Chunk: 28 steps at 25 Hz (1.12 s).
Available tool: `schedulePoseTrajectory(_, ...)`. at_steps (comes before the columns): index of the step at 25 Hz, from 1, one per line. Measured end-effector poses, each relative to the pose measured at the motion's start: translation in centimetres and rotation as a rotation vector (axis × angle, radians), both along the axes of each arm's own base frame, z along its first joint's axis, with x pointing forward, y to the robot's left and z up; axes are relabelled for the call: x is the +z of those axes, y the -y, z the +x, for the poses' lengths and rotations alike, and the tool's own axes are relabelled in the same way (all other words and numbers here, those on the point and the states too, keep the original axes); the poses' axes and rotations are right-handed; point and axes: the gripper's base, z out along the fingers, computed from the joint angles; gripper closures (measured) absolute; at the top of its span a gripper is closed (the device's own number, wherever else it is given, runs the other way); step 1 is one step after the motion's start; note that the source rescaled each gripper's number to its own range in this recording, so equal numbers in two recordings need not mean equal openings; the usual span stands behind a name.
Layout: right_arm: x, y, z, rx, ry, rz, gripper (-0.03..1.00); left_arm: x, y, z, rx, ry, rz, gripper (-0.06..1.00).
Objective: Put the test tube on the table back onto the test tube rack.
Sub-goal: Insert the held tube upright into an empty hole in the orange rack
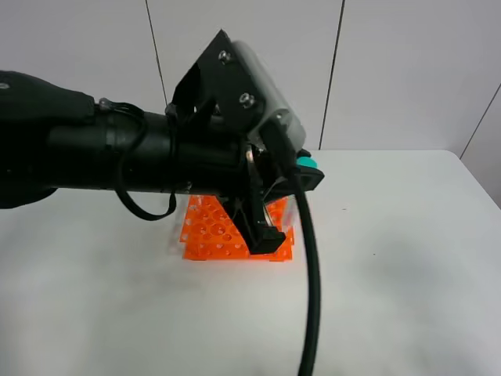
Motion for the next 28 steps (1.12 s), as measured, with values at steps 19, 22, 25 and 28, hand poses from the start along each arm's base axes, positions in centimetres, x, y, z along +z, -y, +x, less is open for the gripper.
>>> schedulePoseTrajectory(19, 0.0, 0.0, 0.0, 0.0, 0.0, 0.0, 0.36, 0.7, -5.9, 6.5, 0.486, -0.004, -0.245, 0.94)
schedulePoseTrajectory(22, 0.0, 0.0, 0.0, 0.0, 0.0, 0.0, 0.36, -0.8, -6.4, 8.1, 0.524, -0.015, -0.231, 0.94)
schedulePoseTrajectory(25, 0.0, 0.0, 0.0, 0.0, 0.0, 0.0, 0.36, -3.6, -6.6, 10.0, 0.563, -0.059, -0.189, 0.94)
schedulePoseTrajectory(28, 0.0, 0.0, 0.0, 0.0, 0.0, 0.0, 0.36, -5.8, -6.5, 11.1, 0.579, -0.083, -0.167, 0.94)
